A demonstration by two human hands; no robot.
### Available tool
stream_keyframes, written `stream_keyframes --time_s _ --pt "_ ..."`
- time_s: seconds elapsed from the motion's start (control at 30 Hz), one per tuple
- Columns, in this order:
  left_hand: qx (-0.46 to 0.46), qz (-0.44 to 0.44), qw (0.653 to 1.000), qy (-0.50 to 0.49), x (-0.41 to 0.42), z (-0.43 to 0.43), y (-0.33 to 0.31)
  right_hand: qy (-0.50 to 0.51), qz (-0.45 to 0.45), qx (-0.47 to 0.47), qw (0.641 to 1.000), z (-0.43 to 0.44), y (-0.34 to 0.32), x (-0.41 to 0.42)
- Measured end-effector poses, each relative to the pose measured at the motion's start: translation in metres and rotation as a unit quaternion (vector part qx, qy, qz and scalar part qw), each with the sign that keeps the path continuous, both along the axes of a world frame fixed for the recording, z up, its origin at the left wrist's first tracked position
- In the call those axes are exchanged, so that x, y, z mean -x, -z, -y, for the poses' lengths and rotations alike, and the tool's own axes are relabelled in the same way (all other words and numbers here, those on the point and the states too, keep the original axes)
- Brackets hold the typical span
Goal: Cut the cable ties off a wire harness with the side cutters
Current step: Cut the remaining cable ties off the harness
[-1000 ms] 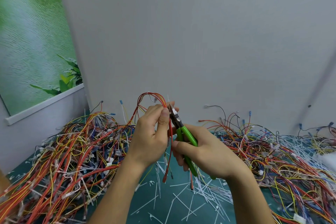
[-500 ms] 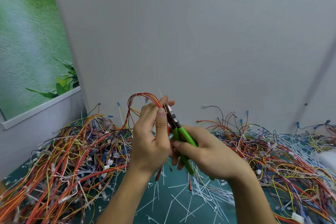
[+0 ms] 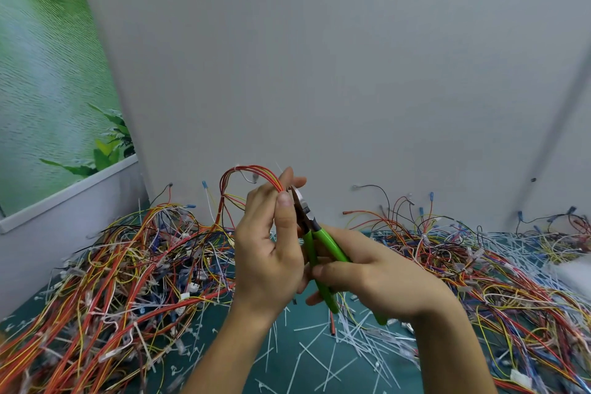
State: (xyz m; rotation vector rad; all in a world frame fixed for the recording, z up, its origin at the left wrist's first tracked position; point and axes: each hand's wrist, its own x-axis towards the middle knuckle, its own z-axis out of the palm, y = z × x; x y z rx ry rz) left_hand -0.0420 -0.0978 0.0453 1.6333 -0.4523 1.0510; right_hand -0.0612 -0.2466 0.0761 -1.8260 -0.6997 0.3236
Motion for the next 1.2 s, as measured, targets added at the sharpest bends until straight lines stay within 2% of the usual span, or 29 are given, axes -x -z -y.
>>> stream_keyframes --time_s 0.13,0.23,0.3,0.37,0.4,0.5,0.57,0.67,0.83,1.2 --pt "0.014 -0.013 1.000 0.008 0.002 0.003 0.001 -0.016 -0.065 -0.005 0.998 0.006 -0.002 0.000" --pt "0.014 -0.036 0.999 0.021 0.000 0.006 0.003 0.063 0.047 0.124 0.989 0.009 -0.001 0.002" --pt "0.006 -0.049 0.999 0.016 -0.002 0.007 0.006 0.095 0.098 0.168 0.976 0.010 0.001 0.004" --pt "0.000 -0.041 0.999 0.014 -0.004 0.007 0.009 0.094 0.083 0.157 0.980 0.010 0.003 0.005" --pt "0.001 -0.036 0.999 0.019 -0.004 0.006 0.009 0.080 0.046 0.131 0.987 0.011 0.003 0.004" --pt "0.067 -0.039 0.995 0.063 -0.006 0.001 0.006 -0.042 -0.128 -0.011 0.991 0.018 0.001 0.000" --pt "0.142 -0.058 0.984 0.094 -0.010 -0.008 0.003 -0.112 -0.155 -0.065 0.979 0.019 0.002 -0.003" --pt "0.155 -0.069 0.977 0.129 -0.015 -0.019 0.002 -0.091 -0.151 -0.124 0.977 0.015 0.002 -0.005" --pt "0.140 -0.073 0.974 0.162 -0.018 -0.020 0.003 -0.061 -0.104 -0.017 0.993 0.009 -0.002 0.001" --pt "0.072 -0.081 0.981 0.163 -0.009 -0.017 0.000 -0.029 -0.114 -0.030 0.993 0.006 -0.005 0.004"
